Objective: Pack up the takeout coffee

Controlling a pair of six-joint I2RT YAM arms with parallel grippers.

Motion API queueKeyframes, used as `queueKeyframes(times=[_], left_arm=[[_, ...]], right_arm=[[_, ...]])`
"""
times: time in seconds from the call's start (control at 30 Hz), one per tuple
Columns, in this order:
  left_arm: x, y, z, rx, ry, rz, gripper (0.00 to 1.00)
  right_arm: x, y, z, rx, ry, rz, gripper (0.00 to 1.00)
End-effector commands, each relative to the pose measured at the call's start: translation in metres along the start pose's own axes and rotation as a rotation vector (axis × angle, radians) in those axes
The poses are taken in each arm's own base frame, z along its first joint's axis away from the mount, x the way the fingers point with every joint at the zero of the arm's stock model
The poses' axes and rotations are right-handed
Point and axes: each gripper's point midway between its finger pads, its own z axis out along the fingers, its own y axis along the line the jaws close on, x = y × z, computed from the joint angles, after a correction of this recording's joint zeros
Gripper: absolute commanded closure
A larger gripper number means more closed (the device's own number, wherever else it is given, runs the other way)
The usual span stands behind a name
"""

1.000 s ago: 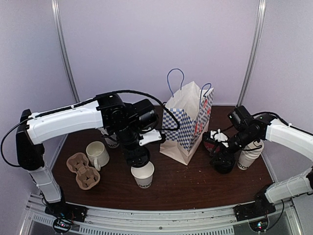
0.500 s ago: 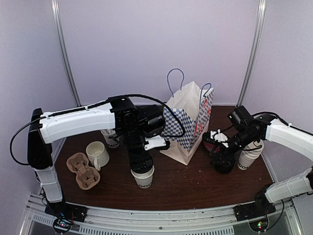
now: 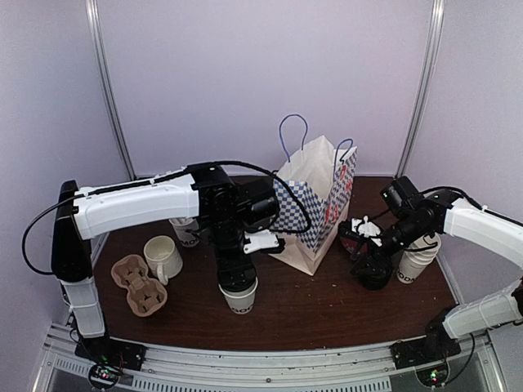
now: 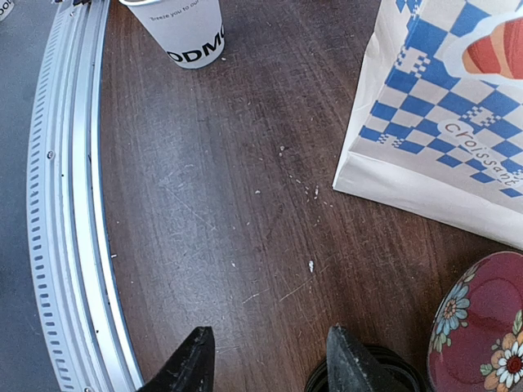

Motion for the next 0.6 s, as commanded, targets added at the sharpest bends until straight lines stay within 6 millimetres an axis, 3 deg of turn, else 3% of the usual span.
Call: queueKeyframes(times=[0.0, 0.57], left_arm=[[-0.0038, -0.0032, -0.0003, 0.029, 0.001, -0.002, 0.19], [-0.0031, -0.0116, 0.0090, 0.081, 0.029, 0.010, 0.20]], right_arm=[[-0.0007, -0.0001, -0.0013, -0.003, -0.003, -0.003, 0.50], [0.0009, 0.0000, 0.0006, -0.009, 0.003, -0.002, 0.50]])
